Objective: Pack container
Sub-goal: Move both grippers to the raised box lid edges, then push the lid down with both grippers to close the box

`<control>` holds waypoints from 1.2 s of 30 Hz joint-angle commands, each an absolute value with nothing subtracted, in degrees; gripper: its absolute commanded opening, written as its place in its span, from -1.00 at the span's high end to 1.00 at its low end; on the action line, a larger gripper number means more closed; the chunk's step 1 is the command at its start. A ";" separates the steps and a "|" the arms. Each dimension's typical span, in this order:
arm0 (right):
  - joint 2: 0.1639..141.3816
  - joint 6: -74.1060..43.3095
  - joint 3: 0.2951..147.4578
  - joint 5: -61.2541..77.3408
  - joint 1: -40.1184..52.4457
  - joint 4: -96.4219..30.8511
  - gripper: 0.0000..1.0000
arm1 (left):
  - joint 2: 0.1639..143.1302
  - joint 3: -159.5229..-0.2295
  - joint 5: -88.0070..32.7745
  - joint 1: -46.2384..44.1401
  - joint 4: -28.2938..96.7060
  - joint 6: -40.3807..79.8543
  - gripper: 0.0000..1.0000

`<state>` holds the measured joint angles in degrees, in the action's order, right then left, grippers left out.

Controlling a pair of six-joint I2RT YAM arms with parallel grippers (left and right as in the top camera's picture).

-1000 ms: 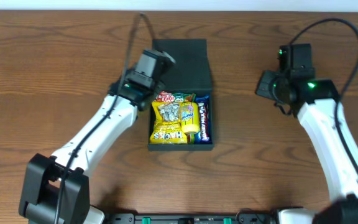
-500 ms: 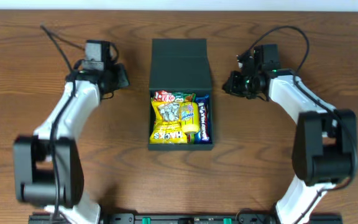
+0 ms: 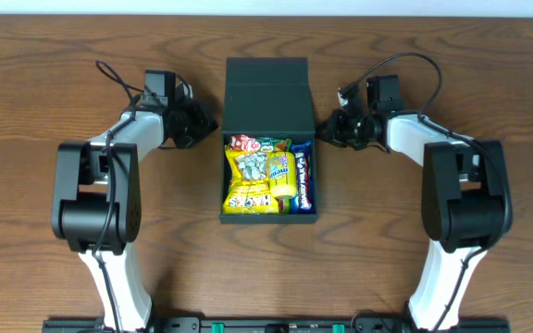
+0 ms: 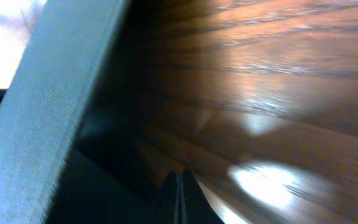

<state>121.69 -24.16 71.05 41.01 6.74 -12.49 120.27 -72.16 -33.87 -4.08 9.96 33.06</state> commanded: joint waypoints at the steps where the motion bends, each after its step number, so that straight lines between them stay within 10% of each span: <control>1: 122.69 -26.92 71.59 42.78 7.75 -11.00 0.97 | 122.78 -75.31 -36.36 -5.19 9.87 34.94 0.88; 36: 105.10 -7.81 72.79 59.72 5.54 -3.18 0.97 | 105.84 -86.89 -40.95 -7.84 21.89 13.34 0.88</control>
